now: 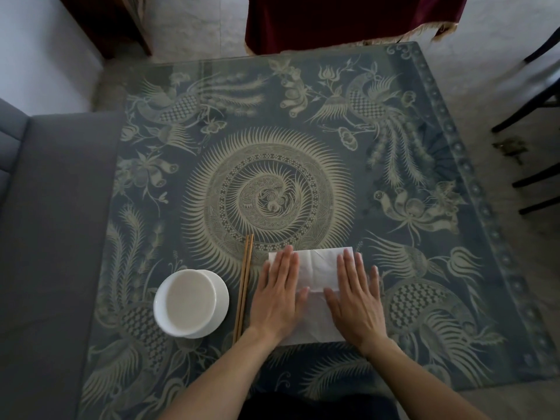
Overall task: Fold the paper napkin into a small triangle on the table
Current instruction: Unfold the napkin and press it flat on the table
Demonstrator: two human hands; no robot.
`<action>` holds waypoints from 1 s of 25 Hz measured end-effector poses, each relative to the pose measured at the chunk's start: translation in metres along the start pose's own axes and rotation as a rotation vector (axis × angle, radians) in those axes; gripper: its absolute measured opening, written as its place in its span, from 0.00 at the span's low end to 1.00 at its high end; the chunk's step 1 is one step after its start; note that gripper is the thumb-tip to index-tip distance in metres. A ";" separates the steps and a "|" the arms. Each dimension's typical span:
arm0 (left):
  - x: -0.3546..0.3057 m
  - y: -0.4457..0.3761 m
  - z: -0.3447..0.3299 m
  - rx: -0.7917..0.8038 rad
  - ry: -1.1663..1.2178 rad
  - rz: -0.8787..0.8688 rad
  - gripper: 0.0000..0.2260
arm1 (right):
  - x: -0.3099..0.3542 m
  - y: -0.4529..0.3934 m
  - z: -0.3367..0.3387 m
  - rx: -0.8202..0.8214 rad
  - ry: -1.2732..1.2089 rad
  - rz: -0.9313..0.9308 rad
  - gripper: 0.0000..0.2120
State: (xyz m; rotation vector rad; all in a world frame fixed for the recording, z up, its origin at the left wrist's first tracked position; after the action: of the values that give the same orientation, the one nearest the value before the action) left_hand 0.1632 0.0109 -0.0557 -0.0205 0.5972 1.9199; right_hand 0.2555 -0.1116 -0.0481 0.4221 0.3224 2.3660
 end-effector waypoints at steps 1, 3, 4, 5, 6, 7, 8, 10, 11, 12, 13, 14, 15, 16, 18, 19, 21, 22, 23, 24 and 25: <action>-0.009 -0.008 0.002 0.005 0.002 -0.053 0.29 | 0.010 -0.009 0.004 0.001 -0.006 0.043 0.32; -0.020 -0.022 0.003 0.022 0.016 -0.102 0.27 | 0.025 -0.026 0.006 0.037 0.000 0.117 0.29; -0.019 -0.027 0.002 0.037 0.028 -0.091 0.27 | 0.026 -0.033 0.004 0.066 0.007 0.131 0.29; -0.015 -0.030 0.001 0.056 0.025 -0.073 0.28 | 0.023 -0.038 0.001 0.098 0.023 0.131 0.29; -0.012 -0.031 -0.002 0.072 0.002 -0.063 0.28 | 0.019 -0.040 -0.003 0.125 0.050 0.128 0.30; -0.009 -0.031 -0.003 0.079 -0.030 -0.060 0.29 | 0.016 -0.041 -0.007 0.135 0.080 0.126 0.31; -0.006 -0.030 -0.004 0.080 -0.057 -0.059 0.30 | 0.013 -0.041 -0.009 0.132 0.102 0.121 0.32; 0.001 -0.028 -0.004 0.074 -0.084 -0.034 0.30 | 0.005 -0.041 -0.010 0.119 0.101 0.083 0.33; 0.006 -0.027 -0.004 0.068 -0.095 -0.016 0.30 | -0.002 -0.040 -0.009 0.109 0.095 0.050 0.33; 0.011 -0.025 -0.003 0.060 -0.105 0.003 0.30 | -0.010 -0.040 -0.008 0.100 0.093 0.018 0.33; 0.018 -0.022 -0.001 0.053 -0.111 0.022 0.30 | -0.018 -0.040 -0.007 0.093 0.094 -0.011 0.33; 0.024 -0.019 0.000 0.048 -0.111 0.040 0.30 | -0.026 -0.039 -0.007 0.090 0.092 -0.040 0.33; 0.029 -0.015 0.000 0.044 -0.110 0.058 0.30 | -0.033 -0.037 -0.006 0.090 0.087 -0.068 0.33; 0.033 -0.014 0.001 0.043 -0.113 0.075 0.30 | -0.038 -0.037 -0.006 0.091 0.081 -0.084 0.33; 0.032 -0.013 0.002 0.051 -0.112 0.083 0.31 | -0.038 -0.036 -0.004 0.085 0.063 -0.090 0.33; 0.028 -0.014 0.005 0.041 -0.098 0.076 0.31 | -0.035 -0.036 -0.001 0.072 0.044 -0.088 0.34; 0.016 -0.012 0.012 -0.002 -0.046 0.037 0.31 | -0.023 -0.030 0.009 0.022 0.005 -0.062 0.33; 0.008 -0.009 0.013 -0.017 -0.030 0.001 0.31 | -0.015 -0.023 0.011 -0.011 0.001 -0.026 0.33; -0.001 -0.004 0.010 -0.027 -0.024 -0.040 0.30 | -0.006 -0.013 0.010 -0.030 0.003 0.021 0.32; -0.011 0.004 0.004 -0.031 -0.021 -0.076 0.30 | 0.003 -0.002 0.006 -0.034 0.010 0.073 0.32; -0.018 0.014 -0.003 -0.032 -0.012 -0.095 0.30 | 0.012 0.011 -0.002 -0.027 0.013 0.118 0.32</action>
State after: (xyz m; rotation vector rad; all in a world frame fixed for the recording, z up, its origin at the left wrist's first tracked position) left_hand 0.1580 -0.0100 -0.0481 -0.0571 0.5480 1.8362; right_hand 0.2396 -0.1119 -0.0439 0.4231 0.2781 2.4861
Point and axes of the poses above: each hand's wrist, its own y-axis away from the middle knuckle, its own z-axis out of the back of the hand, x = y × z, the point moved 9 cm from there along -y, towards the middle knuckle, and after that the axes turned 12 degrees about x, right-handed, at the moved point
